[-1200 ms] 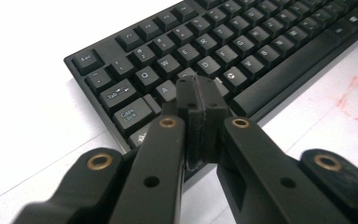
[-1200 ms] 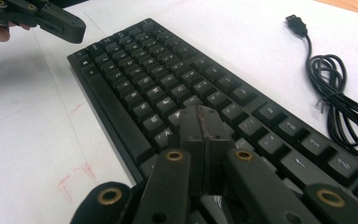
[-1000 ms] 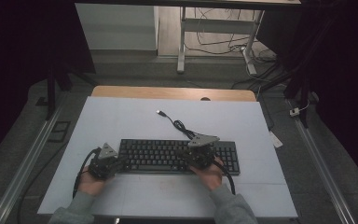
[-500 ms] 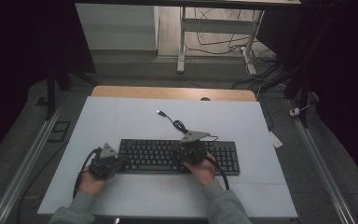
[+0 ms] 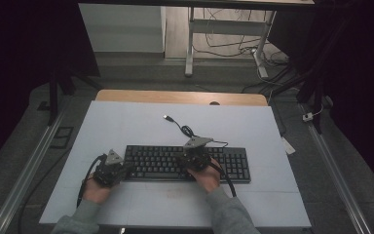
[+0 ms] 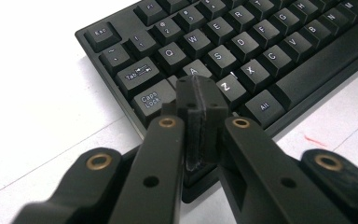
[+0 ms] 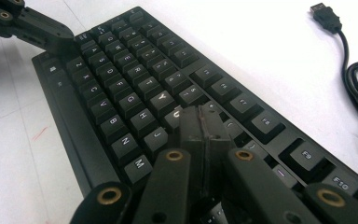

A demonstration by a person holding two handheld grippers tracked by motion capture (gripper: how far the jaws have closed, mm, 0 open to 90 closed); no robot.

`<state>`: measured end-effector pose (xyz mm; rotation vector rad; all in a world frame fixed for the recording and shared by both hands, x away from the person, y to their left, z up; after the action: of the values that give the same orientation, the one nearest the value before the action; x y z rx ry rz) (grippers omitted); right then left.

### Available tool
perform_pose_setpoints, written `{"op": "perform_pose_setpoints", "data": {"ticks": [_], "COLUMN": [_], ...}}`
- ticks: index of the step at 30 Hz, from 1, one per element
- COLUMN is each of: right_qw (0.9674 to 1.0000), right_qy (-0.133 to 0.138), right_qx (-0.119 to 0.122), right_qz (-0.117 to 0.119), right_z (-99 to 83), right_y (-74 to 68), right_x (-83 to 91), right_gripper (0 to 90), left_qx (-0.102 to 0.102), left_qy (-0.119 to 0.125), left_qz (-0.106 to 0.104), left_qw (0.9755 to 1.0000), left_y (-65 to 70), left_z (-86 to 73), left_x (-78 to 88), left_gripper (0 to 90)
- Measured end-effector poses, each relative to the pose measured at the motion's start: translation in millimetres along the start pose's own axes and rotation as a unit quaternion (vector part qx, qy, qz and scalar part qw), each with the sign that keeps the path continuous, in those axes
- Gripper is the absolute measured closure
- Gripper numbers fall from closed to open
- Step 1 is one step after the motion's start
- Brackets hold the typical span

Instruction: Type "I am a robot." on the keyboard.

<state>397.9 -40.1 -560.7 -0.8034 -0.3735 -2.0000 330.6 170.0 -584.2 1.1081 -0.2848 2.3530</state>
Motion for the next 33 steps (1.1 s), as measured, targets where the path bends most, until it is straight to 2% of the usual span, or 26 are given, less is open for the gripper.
{"op": "perform_pose_setpoints", "data": {"ticks": [6, 15, 27, 33], "right_qw": [1.0000, 0.9997, 0.9995, 0.9992], "right_qy": [-0.004, -0.018, -0.018, -0.031], "right_qx": [-0.004, -0.003, 0.000, 0.000], "right_qz": [-0.001, -0.018, -0.025, -0.027], "right_z": [1.7, 1.8, 2.5, 0.7], "right_y": [-1.4, 0.8, 3.6, 3.5], "right_x": [-7.1, -17.0, -16.8, -19.4], "right_gripper": [89.4, 89.4, 89.4, 89.7], "left_qx": [-0.001, -0.002, -0.006, -0.005], "left_qy": [-0.001, -0.001, -0.008, -0.008], "left_qz": [0.000, -0.001, 0.002, 0.001], "left_qw": [1.0000, 1.0000, 1.0000, 1.0000], "left_y": [0.4, 0.3, 1.9, 1.8], "left_z": [-0.3, -0.4, -1.7, -1.8], "left_x": [0.1, -0.2, -2.8, -2.7], "left_gripper": [88.3, 88.3, 88.6, 88.6]}}
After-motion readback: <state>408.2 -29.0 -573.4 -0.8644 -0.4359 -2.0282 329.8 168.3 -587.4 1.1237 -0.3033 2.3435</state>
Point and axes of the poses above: each handheld gripper's, and its own axes: x roughly backward along the jaws, z roughly out of its top, y roughly to its right, the point moved 8 cm from there along -x, roughly forward along the jaws, and after that the axes turned 4 degrees about -y, right-handed, at the moved point
